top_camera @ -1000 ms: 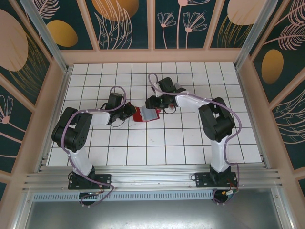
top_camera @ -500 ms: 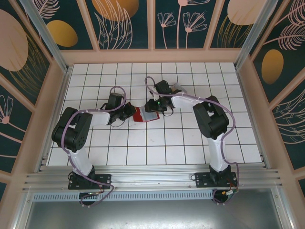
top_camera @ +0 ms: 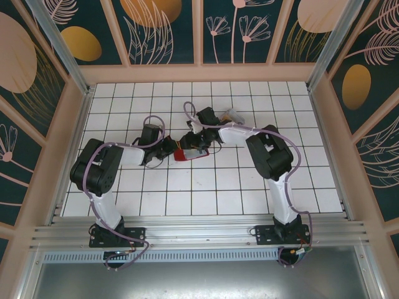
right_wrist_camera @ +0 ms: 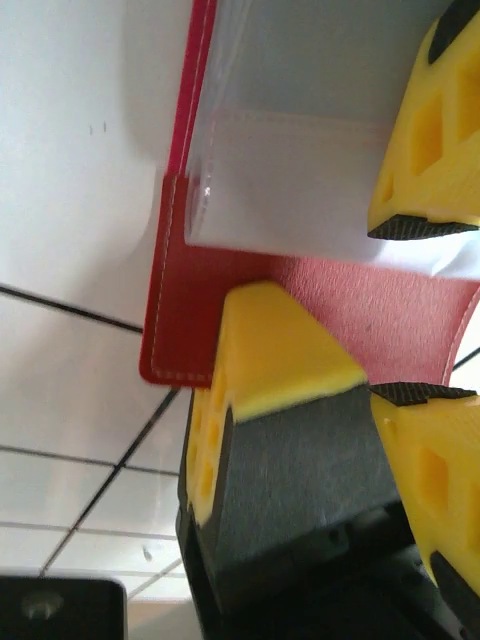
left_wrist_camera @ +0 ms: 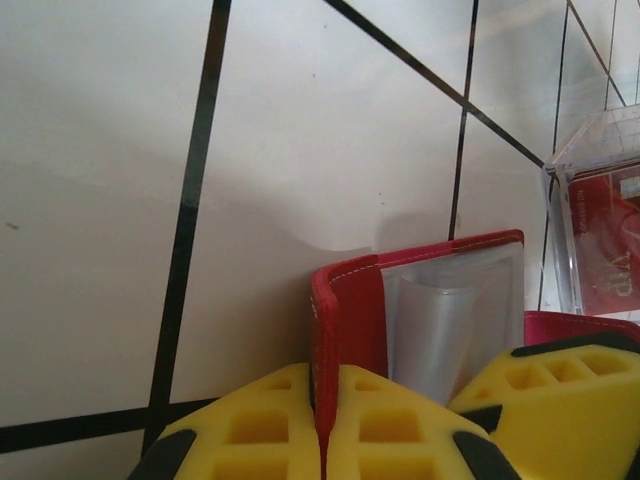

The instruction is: Put the credit cards into the card holder

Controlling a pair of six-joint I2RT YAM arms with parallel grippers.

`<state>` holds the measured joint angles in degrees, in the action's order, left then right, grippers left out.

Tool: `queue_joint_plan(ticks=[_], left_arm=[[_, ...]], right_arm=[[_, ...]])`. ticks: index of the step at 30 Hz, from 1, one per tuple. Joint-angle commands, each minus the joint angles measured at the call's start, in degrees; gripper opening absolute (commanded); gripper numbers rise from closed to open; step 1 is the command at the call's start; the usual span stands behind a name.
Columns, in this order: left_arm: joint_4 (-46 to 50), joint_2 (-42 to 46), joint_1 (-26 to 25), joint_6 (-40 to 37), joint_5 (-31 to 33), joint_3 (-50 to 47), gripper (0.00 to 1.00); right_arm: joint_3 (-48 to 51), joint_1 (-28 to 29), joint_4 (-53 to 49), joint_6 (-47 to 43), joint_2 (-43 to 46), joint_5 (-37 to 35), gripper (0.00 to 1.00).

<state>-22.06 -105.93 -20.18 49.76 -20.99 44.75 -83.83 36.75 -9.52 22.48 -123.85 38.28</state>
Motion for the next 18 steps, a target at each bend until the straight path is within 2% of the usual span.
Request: queue_joint_plan(ticks=[1,7,9,12,15,18], left_arm=[[-0.2,-1.6,0.0,0.8,-0.3,-1.8,0.05],[0.2,-0.8,-0.1,0.8,0.2,-2.5,0.16],[1.5,0.6,-0.1,0.4,1.0,-2.4,0.33],[3.8,4.1,0.0,-0.4,2.9,-2.7,0.44],[6.5,7.4,0.0,-1.4,5.7,-2.9,0.46],[8.9,9.5,0.0,-2.1,6.7,-2.3,0.47]], right_arm=[[0.8,0.3,4.0,2.3,-0.8,6.7,0.45],[1.9,0.0,6.2,3.2,-0.8,8.0,0.45],[2.7,-0.2,6.9,3.4,-1.0,7.9,0.45],[4.1,-0.9,8.1,4.0,-1.2,7.6,0.45],[5.5,-1.5,8.7,4.0,0.5,7.5,0.45],[5.1,-2.0,6.3,2.4,3.6,4.1,0.45]])
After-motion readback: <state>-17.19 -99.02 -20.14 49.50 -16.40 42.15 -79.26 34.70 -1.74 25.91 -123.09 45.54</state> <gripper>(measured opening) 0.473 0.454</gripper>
